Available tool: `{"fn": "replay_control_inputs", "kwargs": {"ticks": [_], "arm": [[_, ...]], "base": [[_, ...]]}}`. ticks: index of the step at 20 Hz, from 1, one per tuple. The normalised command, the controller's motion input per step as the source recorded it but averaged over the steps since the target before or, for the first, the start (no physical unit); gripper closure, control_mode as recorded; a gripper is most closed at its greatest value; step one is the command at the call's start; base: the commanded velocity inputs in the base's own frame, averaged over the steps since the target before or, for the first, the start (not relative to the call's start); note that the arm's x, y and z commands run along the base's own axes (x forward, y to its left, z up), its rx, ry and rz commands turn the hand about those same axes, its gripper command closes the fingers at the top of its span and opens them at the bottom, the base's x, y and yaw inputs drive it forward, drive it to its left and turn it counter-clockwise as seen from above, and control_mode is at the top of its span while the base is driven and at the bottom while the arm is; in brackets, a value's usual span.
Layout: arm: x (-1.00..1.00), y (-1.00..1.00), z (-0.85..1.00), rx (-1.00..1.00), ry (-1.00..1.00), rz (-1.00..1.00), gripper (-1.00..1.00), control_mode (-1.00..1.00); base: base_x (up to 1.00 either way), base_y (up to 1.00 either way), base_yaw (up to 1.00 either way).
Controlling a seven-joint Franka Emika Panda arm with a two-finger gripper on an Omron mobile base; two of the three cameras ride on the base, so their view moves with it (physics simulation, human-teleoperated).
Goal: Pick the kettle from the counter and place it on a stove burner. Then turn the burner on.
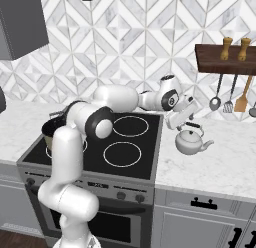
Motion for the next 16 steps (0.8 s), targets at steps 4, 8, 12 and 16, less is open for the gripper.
{"fn": "replay_control_inputs", "kwargs": {"ticks": [4, 8, 12, 16], "arm": [[0.00, -0.07, -0.05, -0.03, 0.02, 0.12, -1.00, -1.00], [0.00, 0.00, -0.01, -0.02, 0.00, 0.06, 1.00, -1.00], [0.00, 0.00, 0.00, 0.00, 0.00, 0.00, 1.00, -1.00], [0.00, 0.00, 0.00, 0.00, 0.00, 0.00, 1.00, -1.00]], "base": [[0.00, 0.00, 0.00], [0.00, 0.00, 0.00], [0.00, 0.00, 0.00], [0.00, 0.00, 0.00]]}}
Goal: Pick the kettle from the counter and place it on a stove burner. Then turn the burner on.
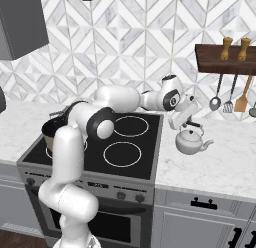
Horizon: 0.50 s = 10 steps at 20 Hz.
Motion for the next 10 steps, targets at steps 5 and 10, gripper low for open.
{"fn": "replay_control_inputs", "kwargs": {"ticks": [5, 10], "arm": [[-0.13, 0.02, 0.11, 0.00, -0.07, 0.00, 1.00, -1.00], [-0.24, 0.54, 0.62, -0.05, -0.22, 0.00, 1.00, -1.00]], "base": [[0.00, 0.00, 0.00], [0.00, 0.00, 0.00]]}}
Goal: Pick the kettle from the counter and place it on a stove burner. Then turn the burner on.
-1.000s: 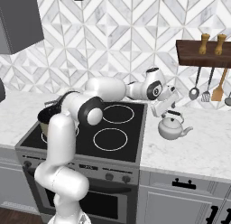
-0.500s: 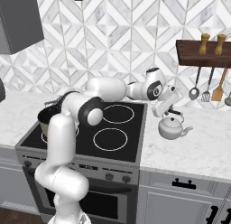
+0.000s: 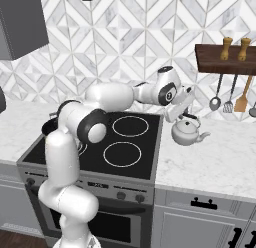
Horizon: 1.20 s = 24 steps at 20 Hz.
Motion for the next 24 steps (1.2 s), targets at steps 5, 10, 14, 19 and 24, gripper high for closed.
{"fn": "replay_control_inputs", "kwargs": {"ticks": [5, 10, 14, 19, 24], "arm": [[-0.22, 0.98, 0.40, -0.15, -0.11, 0.00, 1.00, -1.00], [-0.29, 1.00, 0.09, -0.15, -0.02, 0.00, 1.00, -1.00], [-0.21, 1.00, 0.25, -0.09, 0.03, 0.00, 1.00, -1.00], [-0.13, 0.96, 0.15, -0.03, 0.14, 0.00, 1.00, -1.00], [0.00, 0.52, -0.01, 0.00, 0.02, 0.00, 1.00, -1.00]], "base": [[0.00, 0.00, 0.00], [0.00, 0.00, 0.00], [0.00, 0.00, 0.00], [0.00, 0.00, 0.00], [0.00, 0.00, 0.00]]}}
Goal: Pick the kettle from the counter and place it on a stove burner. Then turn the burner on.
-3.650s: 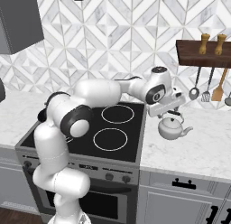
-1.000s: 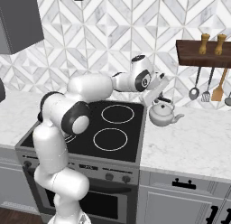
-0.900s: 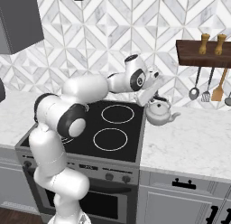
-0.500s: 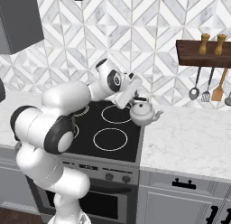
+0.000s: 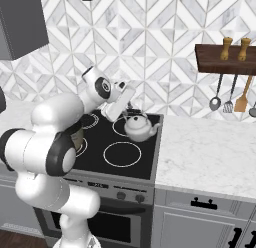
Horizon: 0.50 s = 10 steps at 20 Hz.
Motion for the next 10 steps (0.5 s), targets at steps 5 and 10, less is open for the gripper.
{"fn": "replay_control_inputs", "kwargs": {"ticks": [5, 10], "arm": [[0.00, 0.17, -0.27, 0.00, 0.00, 0.00, 1.00, -1.00], [0.00, 0.16, -0.35, 0.07, 0.00, 0.00, 1.00, -1.00]], "base": [[0.00, 0.00, 0.00], [0.00, 0.00, 0.00]]}}
